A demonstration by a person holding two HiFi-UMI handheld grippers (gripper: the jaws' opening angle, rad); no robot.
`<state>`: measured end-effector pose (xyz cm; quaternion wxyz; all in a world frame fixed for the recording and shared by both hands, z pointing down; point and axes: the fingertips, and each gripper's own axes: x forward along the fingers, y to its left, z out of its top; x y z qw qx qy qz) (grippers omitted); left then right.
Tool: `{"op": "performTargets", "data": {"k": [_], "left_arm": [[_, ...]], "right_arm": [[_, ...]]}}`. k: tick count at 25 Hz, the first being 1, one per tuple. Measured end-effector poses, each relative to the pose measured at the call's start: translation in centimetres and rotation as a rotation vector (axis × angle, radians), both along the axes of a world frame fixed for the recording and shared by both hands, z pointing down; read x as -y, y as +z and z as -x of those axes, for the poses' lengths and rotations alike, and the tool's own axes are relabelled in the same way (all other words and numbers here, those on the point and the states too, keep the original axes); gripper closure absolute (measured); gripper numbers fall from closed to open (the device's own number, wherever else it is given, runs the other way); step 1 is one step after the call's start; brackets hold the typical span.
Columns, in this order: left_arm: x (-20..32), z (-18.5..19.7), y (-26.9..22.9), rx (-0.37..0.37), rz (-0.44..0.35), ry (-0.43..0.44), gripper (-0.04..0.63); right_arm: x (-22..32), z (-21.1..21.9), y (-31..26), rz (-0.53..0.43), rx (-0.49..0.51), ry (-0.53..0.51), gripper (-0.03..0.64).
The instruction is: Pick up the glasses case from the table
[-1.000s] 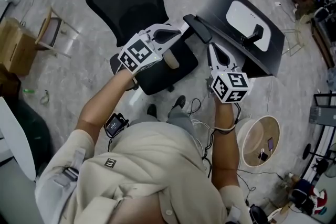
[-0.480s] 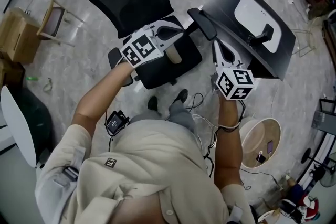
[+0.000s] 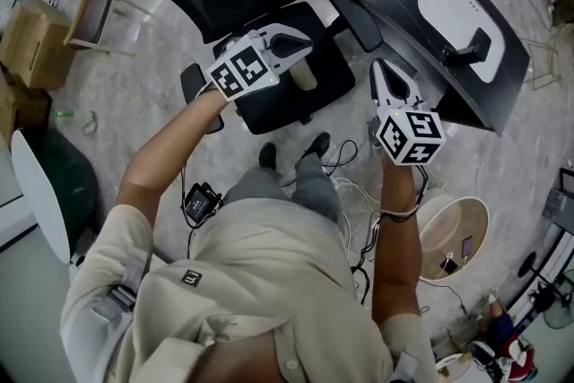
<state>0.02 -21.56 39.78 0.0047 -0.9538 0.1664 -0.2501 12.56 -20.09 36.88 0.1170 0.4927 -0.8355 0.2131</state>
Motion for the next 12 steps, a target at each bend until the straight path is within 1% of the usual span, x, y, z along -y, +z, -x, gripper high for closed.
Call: {"op": "performTargets", "data": {"k": [3, 12], "left_arm": [[0.1, -0.7, 2.2, 0.039, 0.023, 0.021, 0.583], [-0.2, -3.2, 9.3, 0.182, 0.071, 0.125, 0.581]], "right_arm": [[0.4, -0.6, 1.7, 0.025, 0.012, -0.005, 0.592], [1.0, -2.5, 7.1, 0.099, 0.031, -0.023, 0.592]]}}
